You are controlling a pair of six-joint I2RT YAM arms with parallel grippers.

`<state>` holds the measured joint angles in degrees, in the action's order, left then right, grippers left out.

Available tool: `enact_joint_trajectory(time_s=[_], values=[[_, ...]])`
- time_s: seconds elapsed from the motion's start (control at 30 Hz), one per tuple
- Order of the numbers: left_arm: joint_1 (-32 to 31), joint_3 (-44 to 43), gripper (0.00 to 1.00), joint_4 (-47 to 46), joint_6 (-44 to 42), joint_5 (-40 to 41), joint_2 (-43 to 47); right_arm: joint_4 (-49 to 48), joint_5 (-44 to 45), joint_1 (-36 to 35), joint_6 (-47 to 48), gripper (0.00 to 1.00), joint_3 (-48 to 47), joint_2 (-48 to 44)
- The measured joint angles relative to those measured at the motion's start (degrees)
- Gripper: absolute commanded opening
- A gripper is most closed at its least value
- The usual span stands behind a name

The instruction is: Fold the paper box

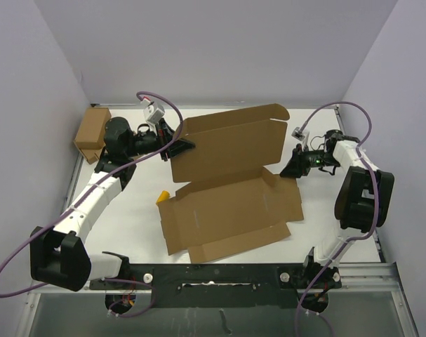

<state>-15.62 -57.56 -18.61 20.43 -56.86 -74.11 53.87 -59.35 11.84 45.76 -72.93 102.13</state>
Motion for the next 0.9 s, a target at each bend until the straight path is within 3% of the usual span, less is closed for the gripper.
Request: enact_joint_trajectory(time_s=[0.13, 0.27, 0.53, 0.67, 0.9], values=[[0.0, 0.0, 0.00, 0.2, -0.1, 0.0, 0.0, 1.7, 0.4, 0.1, 0.8, 0.33, -0.4, 0.0], [0.0, 0.0, 0.00, 0.6, -0.1, 0.0, 0.0, 3.2, 0.7, 0.2, 2.1, 0.33, -0.9, 0.0], [0.0, 0.0, 0.00, 0.6, -0.1, 0.0, 0.0, 6.2, 2.3, 0.2, 3.9, 0.18, -1.7, 0.2], [0.0, -0.3, 0.00, 0.8, -0.1, 0.0, 0.0, 6.9, 2.8, 0.2, 4.7, 0.01, -2.7, 1.3], [0.0, -1.0, 0.00, 1.5, -0.1, 0.0, 0.0, 8.0, 2.8, 0.1, 4.2, 0.00, -3.0, 1.7]])
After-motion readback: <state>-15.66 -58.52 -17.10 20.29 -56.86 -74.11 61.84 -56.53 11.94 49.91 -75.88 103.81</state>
